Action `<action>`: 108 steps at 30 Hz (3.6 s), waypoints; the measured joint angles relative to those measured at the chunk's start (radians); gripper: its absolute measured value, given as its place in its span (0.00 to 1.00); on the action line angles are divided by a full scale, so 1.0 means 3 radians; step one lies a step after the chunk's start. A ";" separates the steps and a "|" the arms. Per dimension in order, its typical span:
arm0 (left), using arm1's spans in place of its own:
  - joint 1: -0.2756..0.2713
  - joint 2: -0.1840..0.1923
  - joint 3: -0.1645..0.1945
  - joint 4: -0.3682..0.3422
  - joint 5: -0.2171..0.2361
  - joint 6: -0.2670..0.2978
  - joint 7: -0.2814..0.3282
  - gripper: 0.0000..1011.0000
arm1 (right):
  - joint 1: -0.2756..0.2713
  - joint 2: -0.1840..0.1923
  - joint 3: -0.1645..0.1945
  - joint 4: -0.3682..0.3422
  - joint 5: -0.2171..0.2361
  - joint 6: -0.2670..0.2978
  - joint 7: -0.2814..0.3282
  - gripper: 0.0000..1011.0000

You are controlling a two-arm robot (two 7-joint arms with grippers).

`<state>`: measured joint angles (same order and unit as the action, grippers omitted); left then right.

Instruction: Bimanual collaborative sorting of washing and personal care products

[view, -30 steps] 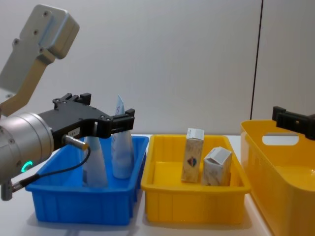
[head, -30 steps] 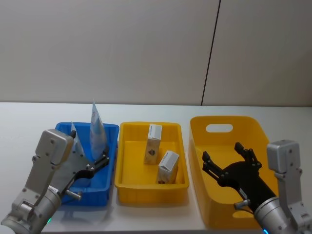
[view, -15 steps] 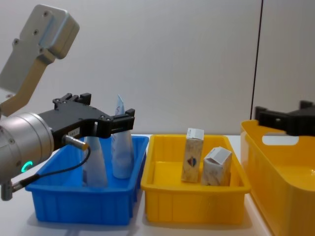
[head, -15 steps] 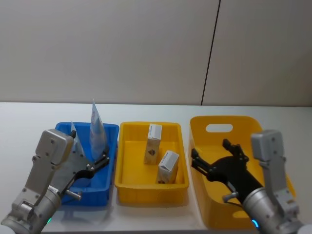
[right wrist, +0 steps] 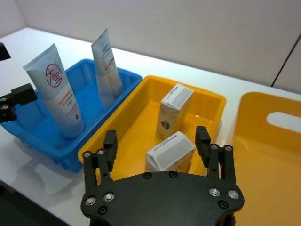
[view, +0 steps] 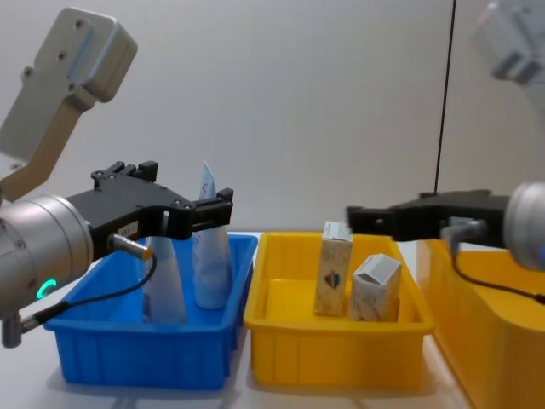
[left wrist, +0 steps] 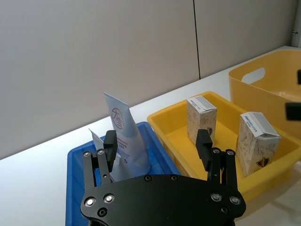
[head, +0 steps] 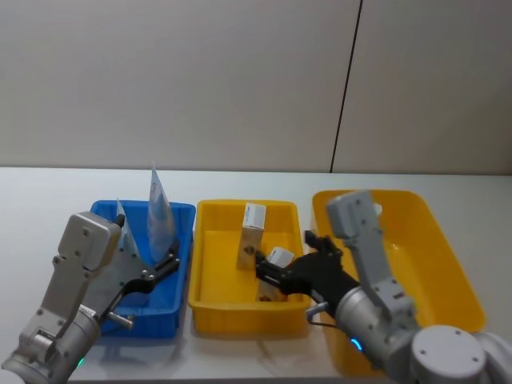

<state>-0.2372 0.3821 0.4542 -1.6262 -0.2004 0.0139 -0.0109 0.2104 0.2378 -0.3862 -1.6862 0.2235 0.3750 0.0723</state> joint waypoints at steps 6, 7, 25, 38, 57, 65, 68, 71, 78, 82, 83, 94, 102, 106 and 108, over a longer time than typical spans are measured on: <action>0.0000 0.0000 0.0000 0.0000 0.0000 0.0000 0.0000 0.99 | 0.0115 -0.0100 -0.0105 0.0081 -0.0098 0.0195 -0.0088 0.99; 0.0000 0.0000 0.0000 0.0000 0.0000 0.0000 0.0000 0.99 | 0.0128 -0.0114 -0.0117 0.0093 -0.0117 0.0222 -0.0108 0.99; 0.0000 0.0000 0.0000 0.0000 0.0000 0.0000 0.0000 0.99 | 0.0322 -0.0329 -0.0238 0.0297 -0.0371 0.0474 -0.0392 0.99; 0.0000 0.0000 0.0000 0.0000 0.0000 0.0000 0.0000 0.99 | 0.0344 -0.0445 -0.0209 0.0439 -0.0432 0.0561 -0.0504 0.99; 0.0000 0.0000 0.0000 0.0000 0.0000 0.0000 0.0000 0.99 | 0.0308 -0.0599 -0.0111 0.0566 -0.0463 0.0624 -0.0648 0.99; 0.0000 0.0000 0.0000 0.0000 0.0000 0.0000 0.0000 0.99 | 0.0311 -0.0666 -0.0070 0.0626 -0.0467 0.0649 -0.0691 0.99; 0.0000 0.0000 0.0000 0.0000 0.0000 0.0000 0.0000 0.99 | 0.0313 -0.0692 -0.0049 0.0650 -0.0468 0.0664 -0.0708 0.99; 0.0000 0.0000 0.0000 0.0000 0.0000 0.0000 0.0000 0.99 | 0.0315 -0.0707 -0.0035 0.0665 -0.0469 0.0672 -0.0716 0.99; 0.0000 0.0000 0.0000 0.0000 0.0000 0.0000 0.0000 0.99 | 0.0323 -0.0748 -0.0003 0.0709 -0.0473 0.0700 -0.0731 0.99; 0.0000 0.0000 0.0000 0.0000 0.0000 0.0000 0.0000 0.99 | 0.0334 -0.0770 0.0009 0.0743 -0.0475 0.0708 -0.0731 0.99; 0.0000 0.0000 0.0000 0.0000 0.0000 0.0000 0.0000 0.99 | 0.0338 -0.0773 0.0011 0.0749 -0.0476 0.0708 -0.0731 0.99; 0.0000 0.0000 0.0000 0.0000 0.0000 0.0000 0.0000 0.99 | 0.0394 -0.0817 0.0008 0.0859 -0.0500 0.0705 -0.0694 0.99; 0.0000 0.0000 0.0000 0.0000 0.0000 0.0000 0.0000 0.99 | 0.0428 -0.0835 -0.0001 0.0928 -0.0527 0.0694 -0.0671 0.99; 0.0000 0.0000 0.0000 0.0000 0.0000 0.0000 0.0000 0.99 | 0.0443 -0.0845 0.0001 0.0957 -0.0545 0.0690 -0.0670 0.99; 0.0000 0.0000 0.0000 0.0000 0.0000 0.0000 0.0000 0.99 | 0.0448 -0.0848 0.0003 0.0968 -0.0552 0.0688 -0.0671 0.99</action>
<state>-0.2371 0.3821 0.4542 -1.6262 -0.2004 0.0139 -0.0109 0.3447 -0.0165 -0.3854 -1.3959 0.0580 0.5813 -0.1290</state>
